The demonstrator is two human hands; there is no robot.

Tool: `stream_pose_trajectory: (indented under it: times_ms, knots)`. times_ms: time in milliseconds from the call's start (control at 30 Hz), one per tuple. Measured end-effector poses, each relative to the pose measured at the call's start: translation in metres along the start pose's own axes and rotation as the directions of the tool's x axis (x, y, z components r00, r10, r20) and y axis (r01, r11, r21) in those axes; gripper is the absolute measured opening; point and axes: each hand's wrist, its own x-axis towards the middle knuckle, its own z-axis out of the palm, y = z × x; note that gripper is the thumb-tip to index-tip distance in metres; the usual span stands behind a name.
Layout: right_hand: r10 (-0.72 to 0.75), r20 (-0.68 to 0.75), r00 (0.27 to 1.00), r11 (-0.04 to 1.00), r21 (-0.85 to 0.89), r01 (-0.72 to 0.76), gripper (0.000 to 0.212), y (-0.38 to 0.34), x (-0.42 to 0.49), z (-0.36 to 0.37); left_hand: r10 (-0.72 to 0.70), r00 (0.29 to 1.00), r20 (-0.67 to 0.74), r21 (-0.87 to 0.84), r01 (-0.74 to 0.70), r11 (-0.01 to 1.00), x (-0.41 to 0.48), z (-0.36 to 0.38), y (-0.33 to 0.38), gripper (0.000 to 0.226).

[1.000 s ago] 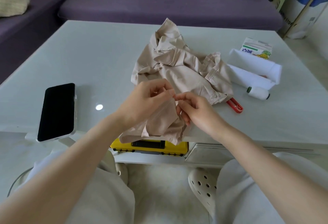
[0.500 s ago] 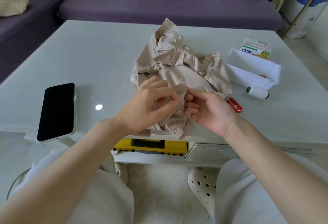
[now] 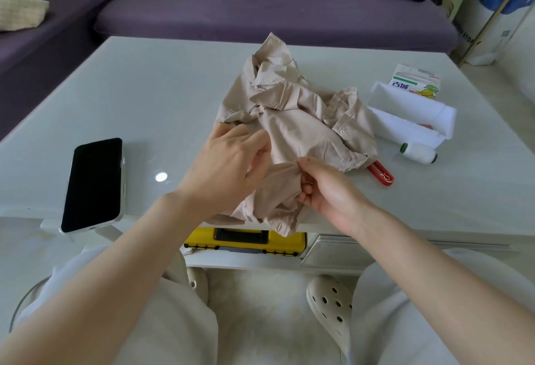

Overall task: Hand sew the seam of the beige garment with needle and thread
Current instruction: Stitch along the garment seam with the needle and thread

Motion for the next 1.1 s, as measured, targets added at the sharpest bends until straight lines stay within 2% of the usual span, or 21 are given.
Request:
stream_pose_trajectory:
  times_ms: [133,267,367,467,567,700,800,867,1000,1100]
  knots:
    - [-0.018,-0.003,1.000,0.999,-0.032,0.018,0.028,0.001,-0.003,0.002,-0.059,0.996,0.061,-0.028,0.061,0.998,0.000,0.005,-0.002,0.031]
    - [-0.027,0.000,1.000,0.997,-0.073,0.027,0.026,0.003,-0.005,0.005,-0.057,0.995,0.082,-0.241,0.075,0.968,0.001,0.005,0.005,0.022]
    - [-0.051,-0.023,0.998,0.997,-0.052,0.049,0.020,0.001,-0.005,0.002,-0.023,0.991,0.131,-0.321,0.065,0.945,0.000,0.008,0.008,0.019]
    - [-0.109,-0.079,0.991,0.992,-0.075,0.103,0.020,0.001,-0.005,0.002,0.011,0.987,0.158,-0.314,0.039,0.949,0.000,0.015,0.005,0.022]
    - [-0.227,-0.160,0.961,0.968,-0.147,0.204,0.021,0.005,-0.004,0.000,0.021,0.986,0.164,-0.287,0.027,0.958,0.000,0.019,0.006,0.026]
    - [-0.345,-0.216,0.913,0.936,-0.156,0.317,0.023,0.004,-0.003,-0.004,0.014,0.999,0.045,-0.246,-0.002,0.969,0.002,0.013,0.012,0.023]
    - [-0.335,-0.245,0.910,0.941,-0.139,0.309,0.025,0.001,-0.004,-0.005,0.072,0.997,-0.026,-0.202,-0.076,0.976,0.005,0.014,0.010,0.023]
    - [-0.325,-0.251,0.912,0.940,-0.189,0.283,0.025,0.001,-0.004,-0.005,0.094,0.995,-0.034,-0.220,-0.099,0.970,0.005,0.017,0.009,0.027]
    - [-0.346,-0.228,0.910,0.891,-0.384,0.243,0.024,0.003,-0.004,-0.006,0.091,0.996,0.007,-0.287,-0.085,0.954,0.005,0.018,0.010,0.030]
    - [-0.406,-0.214,0.888,0.838,-0.475,0.269,0.025,0.002,-0.005,-0.007,0.053,0.997,0.062,-0.289,-0.033,0.957,0.007,0.020,0.010,0.039]
